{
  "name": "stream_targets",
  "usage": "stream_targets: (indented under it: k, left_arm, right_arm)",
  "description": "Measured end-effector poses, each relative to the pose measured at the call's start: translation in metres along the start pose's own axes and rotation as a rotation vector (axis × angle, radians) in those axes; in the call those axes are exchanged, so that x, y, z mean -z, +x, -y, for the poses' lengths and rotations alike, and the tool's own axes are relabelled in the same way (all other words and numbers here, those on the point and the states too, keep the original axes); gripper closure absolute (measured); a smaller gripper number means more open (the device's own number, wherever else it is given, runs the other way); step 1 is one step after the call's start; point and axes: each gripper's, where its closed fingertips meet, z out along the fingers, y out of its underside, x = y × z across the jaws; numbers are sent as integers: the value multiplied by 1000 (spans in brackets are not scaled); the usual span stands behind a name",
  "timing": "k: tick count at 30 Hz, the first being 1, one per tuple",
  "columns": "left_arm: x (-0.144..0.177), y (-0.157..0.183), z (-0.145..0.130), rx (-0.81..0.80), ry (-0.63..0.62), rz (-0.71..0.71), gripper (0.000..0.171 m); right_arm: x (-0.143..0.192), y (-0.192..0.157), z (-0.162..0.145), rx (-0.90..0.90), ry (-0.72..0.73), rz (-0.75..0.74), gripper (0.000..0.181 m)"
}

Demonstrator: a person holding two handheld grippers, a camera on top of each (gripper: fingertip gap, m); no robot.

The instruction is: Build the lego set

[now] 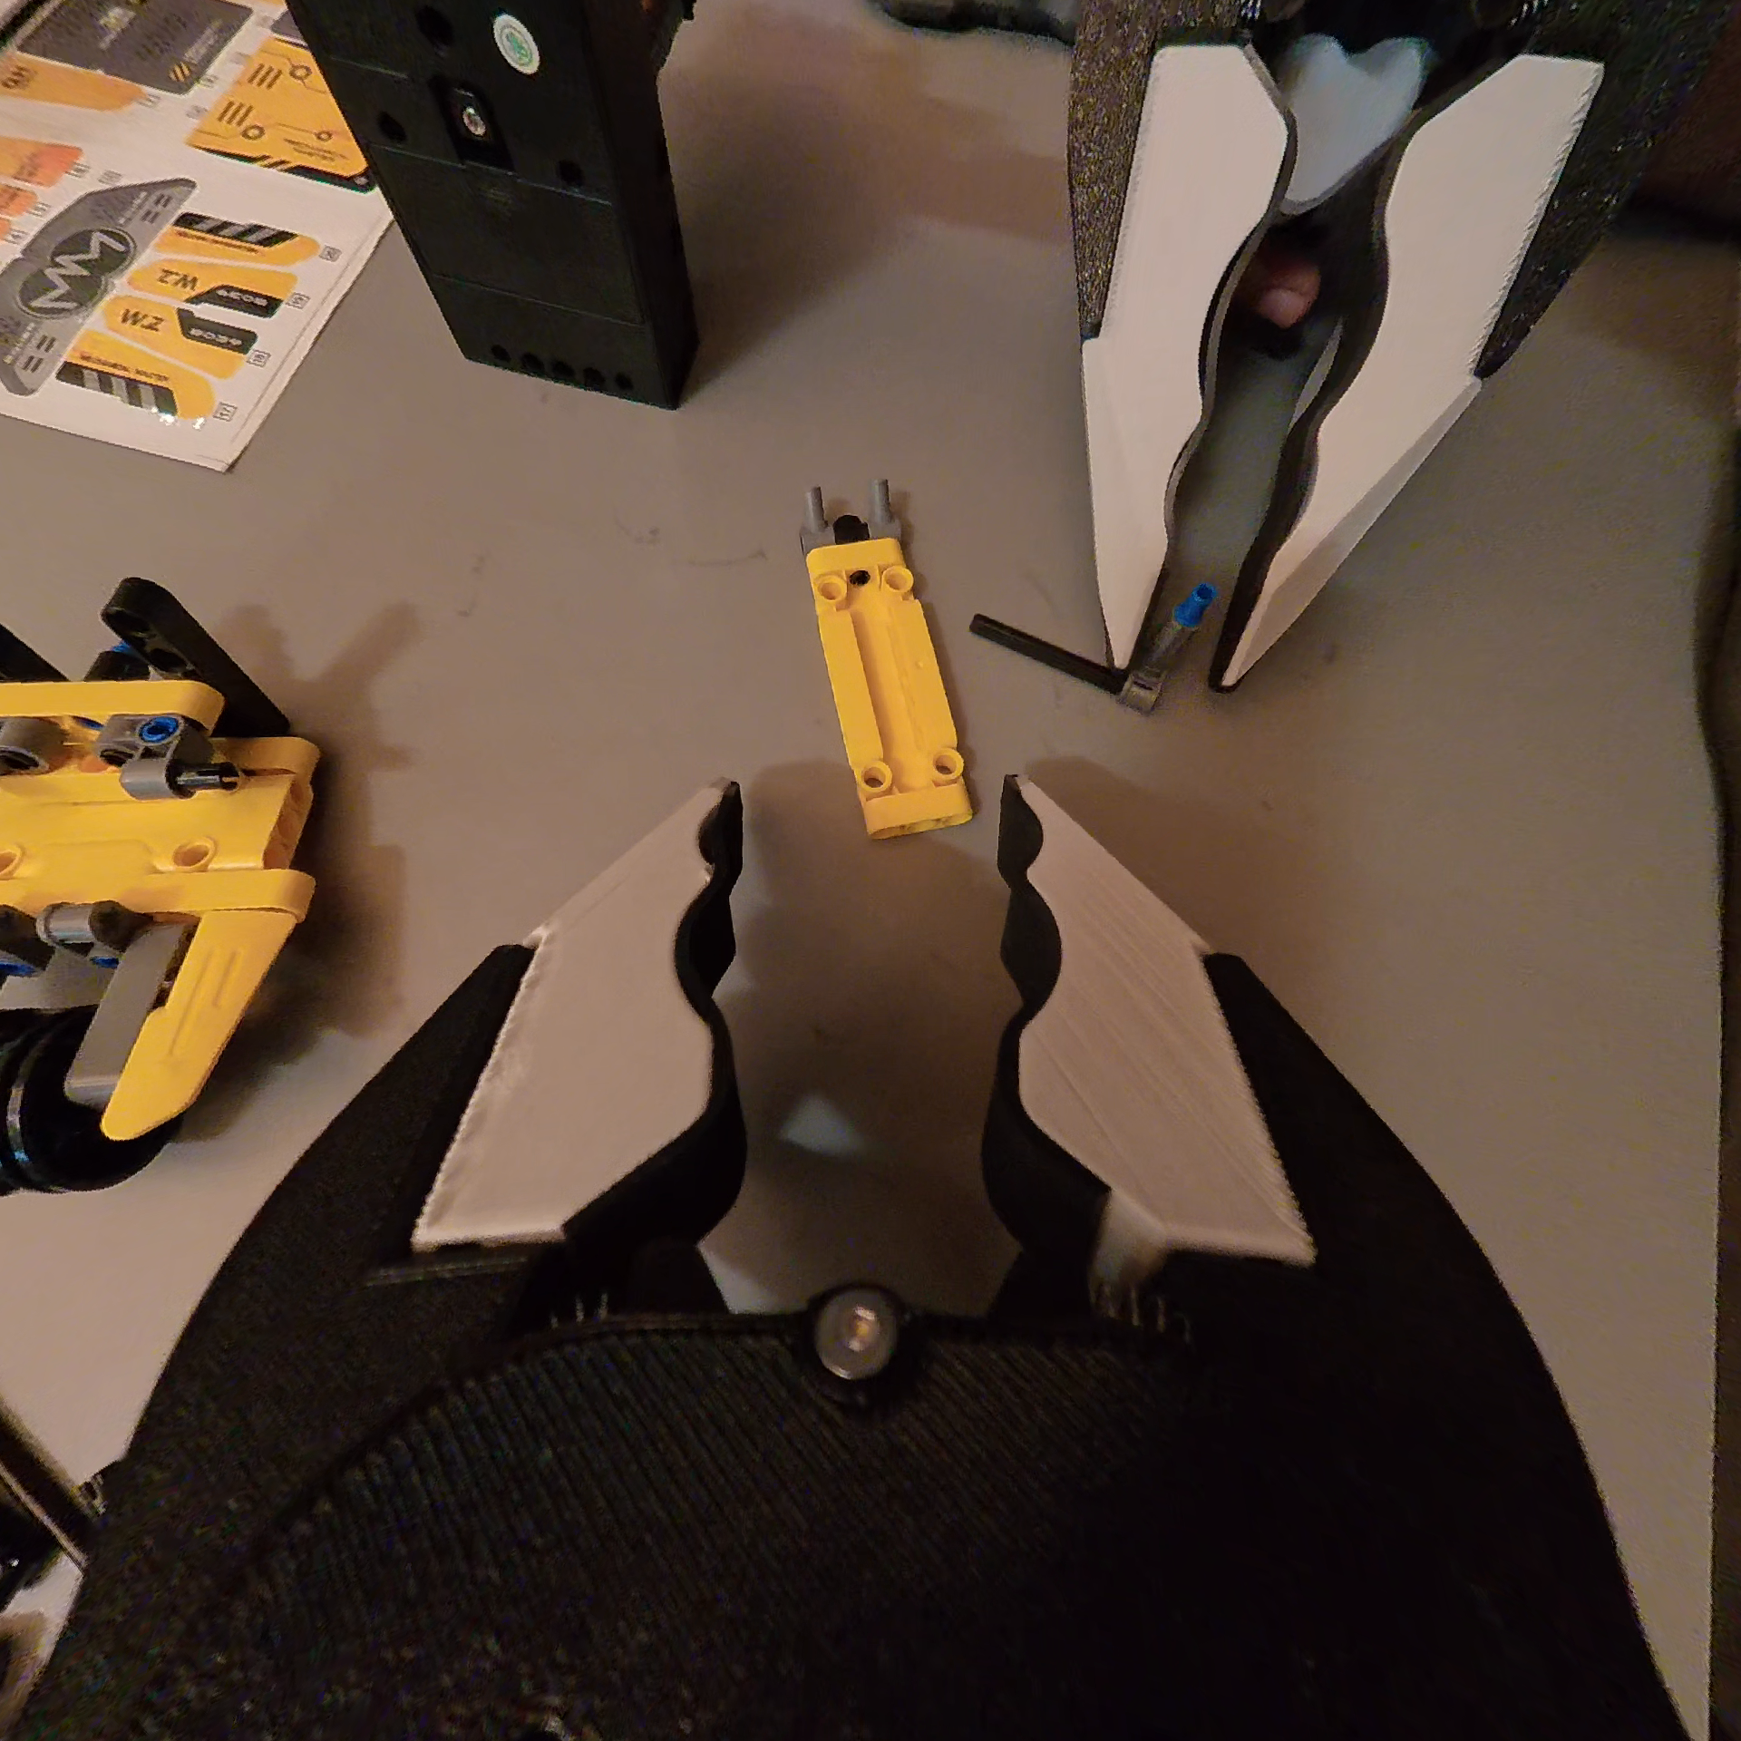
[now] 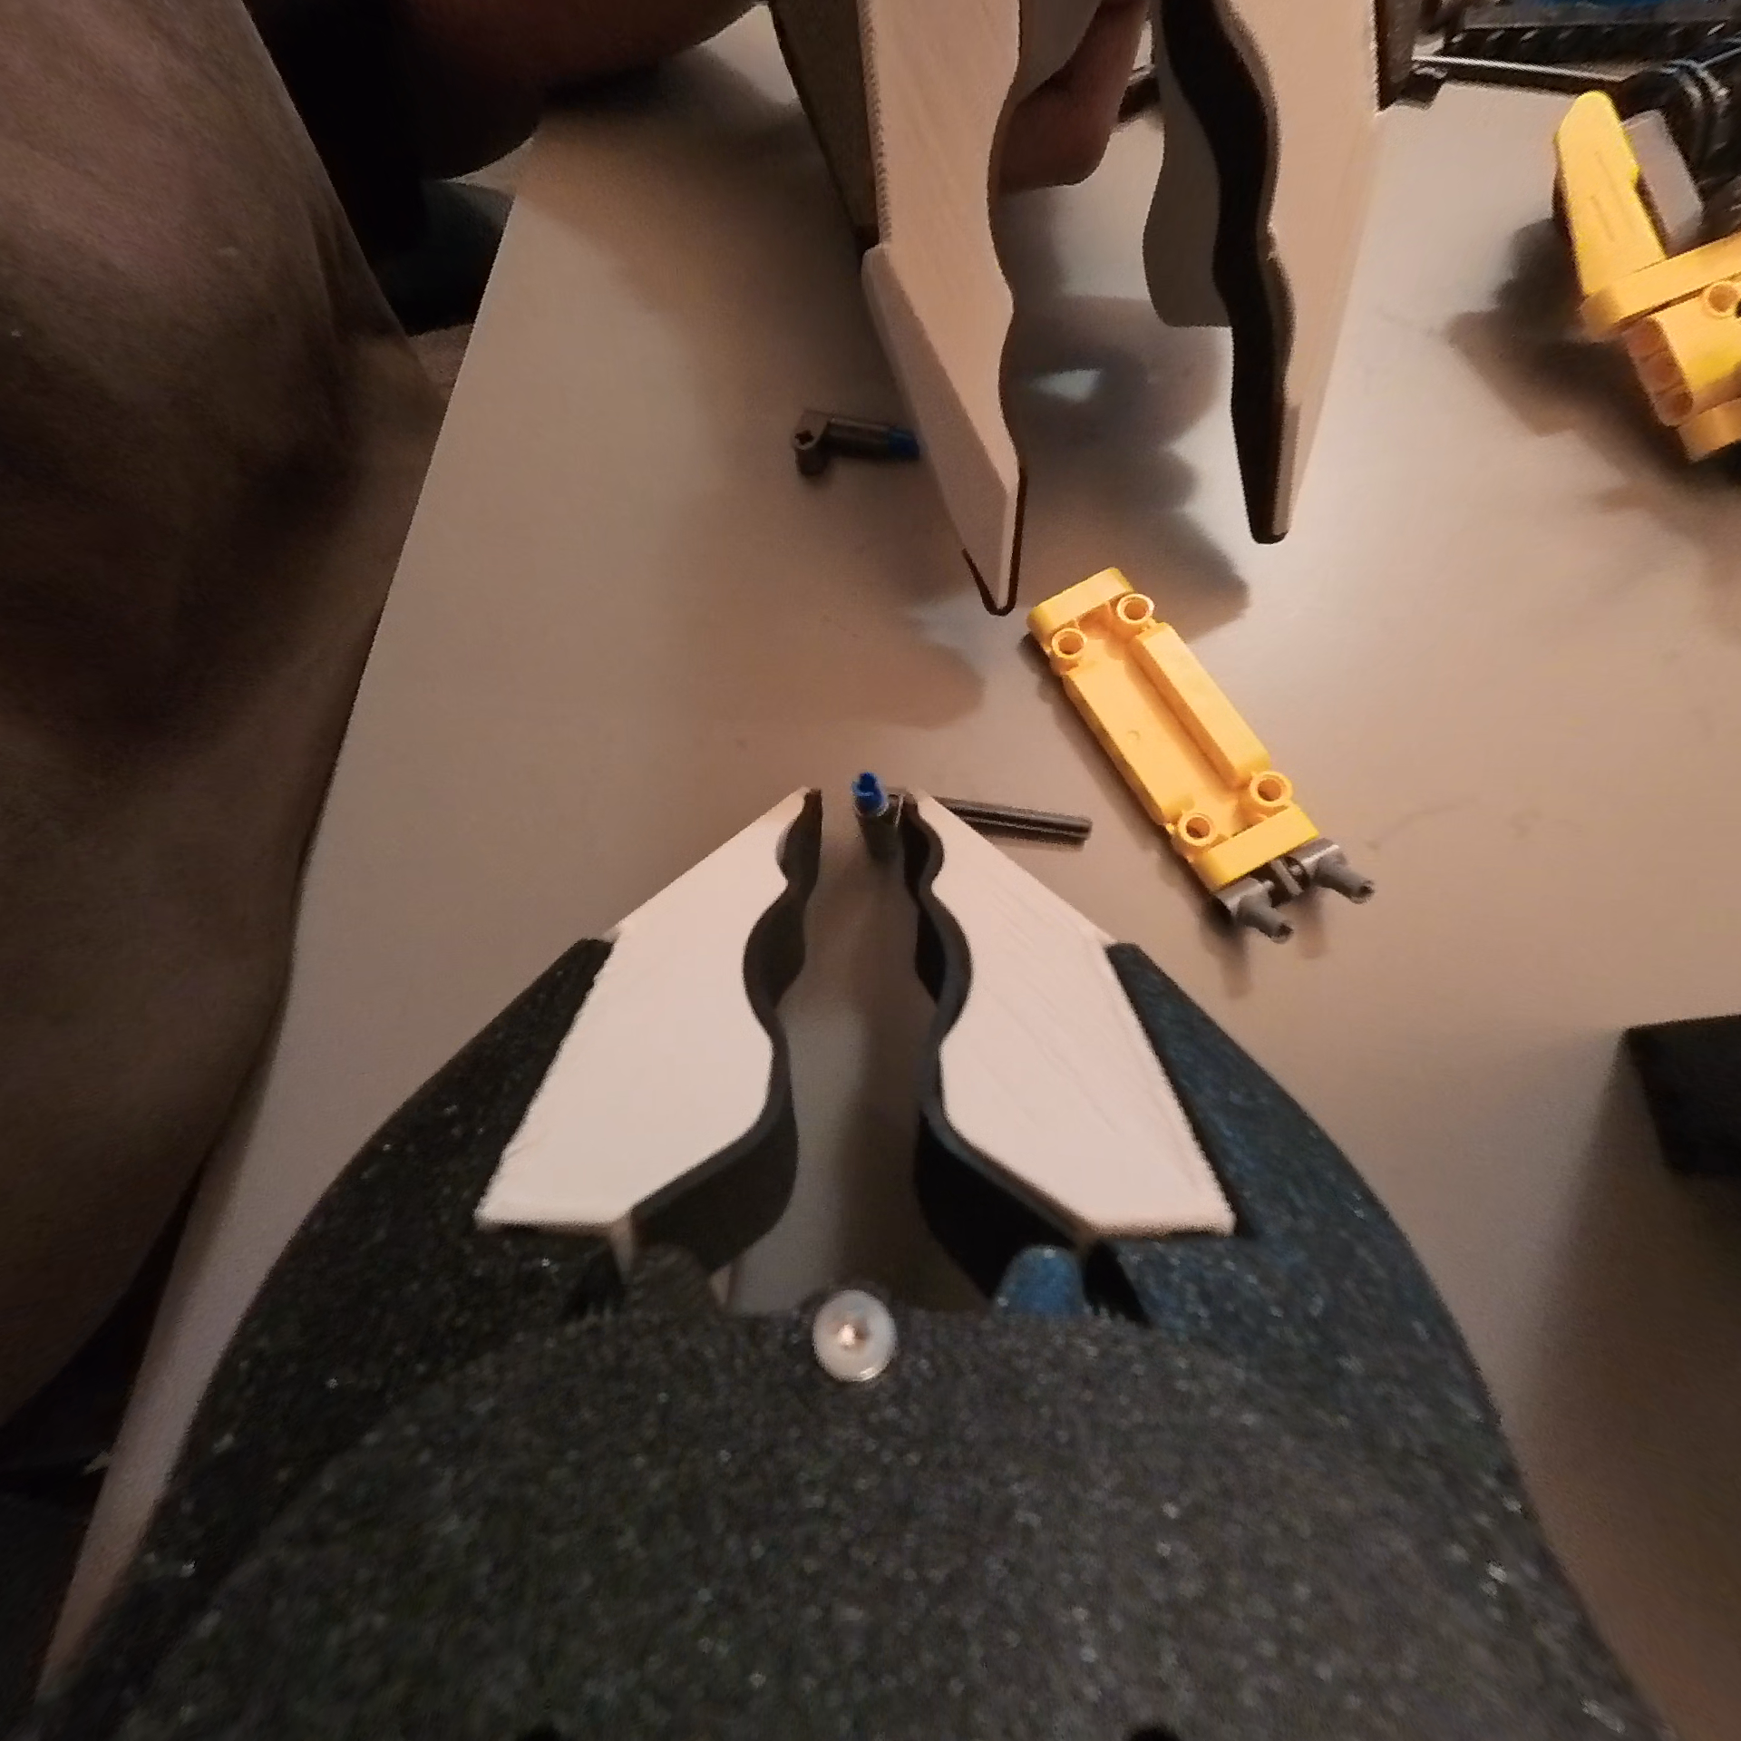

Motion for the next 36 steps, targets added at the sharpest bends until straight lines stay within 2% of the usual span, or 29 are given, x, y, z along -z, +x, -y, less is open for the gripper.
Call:
stream_targets:
  k: [8, 14, 17, 23, 28, 31, 36]
  left_arm:
    - [0, 1, 0, 3, -4, -8, 120]
    - [-2, 2, -2, -3, -17, -14, 120]
    - [-2, 2, -2, 3, -16, -19, 120]
    - [-3, 5, -4, -14, -29, -26, 119]
    - [-5, 6, -6, -35, -46, -20, 119]
    - [-5, 7, -7, -44, -52, -15, 120]
    - [-7, 6, -7, -61, -57, -2, 121]
  right_arm:
    - [4, 6, 2, 46, 14, -70, 165]
    - [4, 10, -6, 35, -28, -96, 164]
    - [7, 12, -5, 1, -14, -94, 174]
    - [8, 13, -5, -3, -13, -94, 174]
    - [6, 14, -4, -22, -14, -97, 164]
    - [4, 16, -6, -23, -33, -112, 173]
    - [7, 10, 1, -11, -1, -80, 174]
